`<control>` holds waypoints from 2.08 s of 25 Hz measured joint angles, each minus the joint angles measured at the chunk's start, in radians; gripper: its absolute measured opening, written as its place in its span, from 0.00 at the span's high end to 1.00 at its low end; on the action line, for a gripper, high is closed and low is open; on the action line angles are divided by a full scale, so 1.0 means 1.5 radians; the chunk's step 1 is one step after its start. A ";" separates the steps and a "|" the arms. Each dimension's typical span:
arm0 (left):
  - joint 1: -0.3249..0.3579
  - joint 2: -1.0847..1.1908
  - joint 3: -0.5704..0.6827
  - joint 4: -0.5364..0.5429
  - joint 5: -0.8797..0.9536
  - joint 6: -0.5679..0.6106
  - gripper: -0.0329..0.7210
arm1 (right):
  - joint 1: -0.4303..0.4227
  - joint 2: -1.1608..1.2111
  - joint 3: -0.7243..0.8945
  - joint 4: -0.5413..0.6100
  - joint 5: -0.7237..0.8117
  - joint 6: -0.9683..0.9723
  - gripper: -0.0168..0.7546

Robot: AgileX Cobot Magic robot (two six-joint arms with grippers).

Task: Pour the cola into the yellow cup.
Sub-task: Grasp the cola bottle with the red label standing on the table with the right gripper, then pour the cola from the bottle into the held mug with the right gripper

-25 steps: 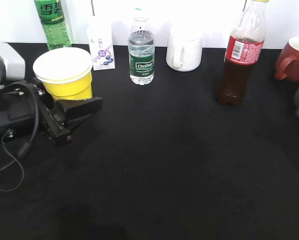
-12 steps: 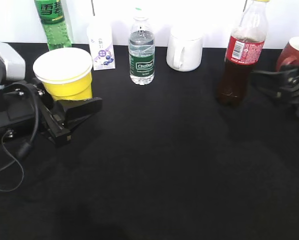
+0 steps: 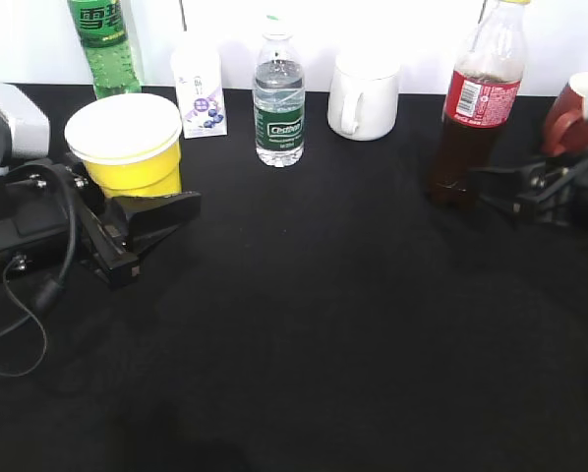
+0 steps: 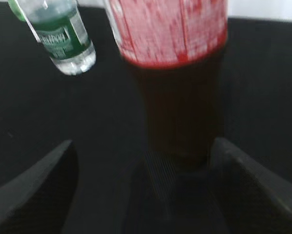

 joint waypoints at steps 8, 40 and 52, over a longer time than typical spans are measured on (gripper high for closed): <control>0.000 0.000 0.000 -0.002 0.000 0.000 0.37 | 0.000 0.098 -0.094 0.002 -0.009 -0.014 0.15; -0.108 0.074 -0.106 0.020 0.034 -0.017 0.38 | 0.045 0.043 -0.183 -0.017 -0.078 -0.152 0.42; -0.233 0.179 -0.309 0.015 0.104 -0.040 0.38 | 0.045 -0.001 -0.183 -0.038 -0.078 -0.488 0.43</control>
